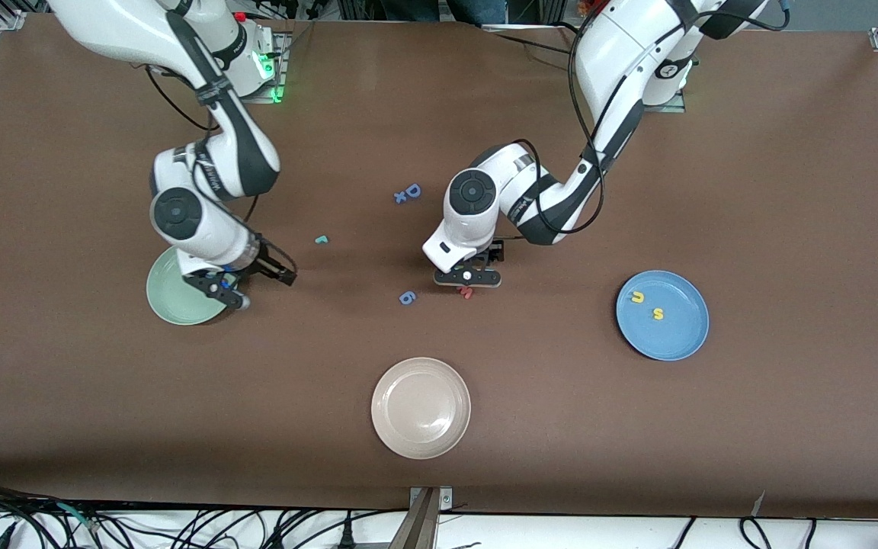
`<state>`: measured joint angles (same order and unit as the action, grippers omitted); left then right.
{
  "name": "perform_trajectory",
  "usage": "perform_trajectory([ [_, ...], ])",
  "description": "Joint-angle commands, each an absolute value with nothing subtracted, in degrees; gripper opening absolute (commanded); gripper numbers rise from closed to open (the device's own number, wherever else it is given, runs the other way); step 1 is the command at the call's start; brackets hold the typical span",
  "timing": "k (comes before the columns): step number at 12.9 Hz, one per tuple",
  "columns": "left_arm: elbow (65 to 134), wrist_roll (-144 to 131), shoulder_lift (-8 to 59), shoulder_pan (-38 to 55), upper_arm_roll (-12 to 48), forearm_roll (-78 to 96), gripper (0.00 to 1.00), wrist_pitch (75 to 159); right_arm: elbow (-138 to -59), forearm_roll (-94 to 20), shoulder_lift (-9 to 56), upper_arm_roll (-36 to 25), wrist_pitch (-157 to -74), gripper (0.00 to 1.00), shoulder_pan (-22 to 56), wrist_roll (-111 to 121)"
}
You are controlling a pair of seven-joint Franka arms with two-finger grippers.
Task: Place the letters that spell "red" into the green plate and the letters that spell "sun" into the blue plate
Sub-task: 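Grasp the green letter with the left gripper while the right gripper grasps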
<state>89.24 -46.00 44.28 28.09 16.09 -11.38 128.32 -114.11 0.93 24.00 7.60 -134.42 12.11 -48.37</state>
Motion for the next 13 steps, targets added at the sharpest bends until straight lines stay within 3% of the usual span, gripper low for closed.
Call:
perform_trajectory([
  [1, 88.51, -45.62, 45.7, 28.3, 15.82, -13.27, 0.96, 131.02, -114.78, 0.09, 25.92, 9.39, -139.29, 0.86, 13.44, -54.29],
  [4, 88.59, -45.7, 46.67, 28.39, 15.82, -13.27, 0.92, 133.5, -117.41, 0.09, 25.67, 10.89, -142.63, 0.86, 13.89, -57.04],
  [8, 88.5, -46.05, 47.81, 28.39, 15.82, -15.02, 0.51, 133.68, -125.05, 0.18, 23.21, 12.48, -148.8, 0.86, 13.8, -59.06],
  [10, 88.51, -46.49, 47.73, 28.48, 15.91, -14.94, 0.21, 133.59, -127.69, 0.18, 21.63, 13.44, -148.71, 0.86, 13.54, -59.06],
  [11, 88.42, -46.58, 47.38, 28.48, 15.91, -14.85, 0.13, 133.42, -128.75, 0.18, 20.93, 13.45, -148.62, 0.86, 13.36, -59.06],
  [13, 88.42, -46.58, 46.24, 27.95, 15.91, -14.85, 0.08, 131.41, -130.16, 0.18, 20.57, 13.45, -148.71, 0.85, 13.36, -58.98],
])
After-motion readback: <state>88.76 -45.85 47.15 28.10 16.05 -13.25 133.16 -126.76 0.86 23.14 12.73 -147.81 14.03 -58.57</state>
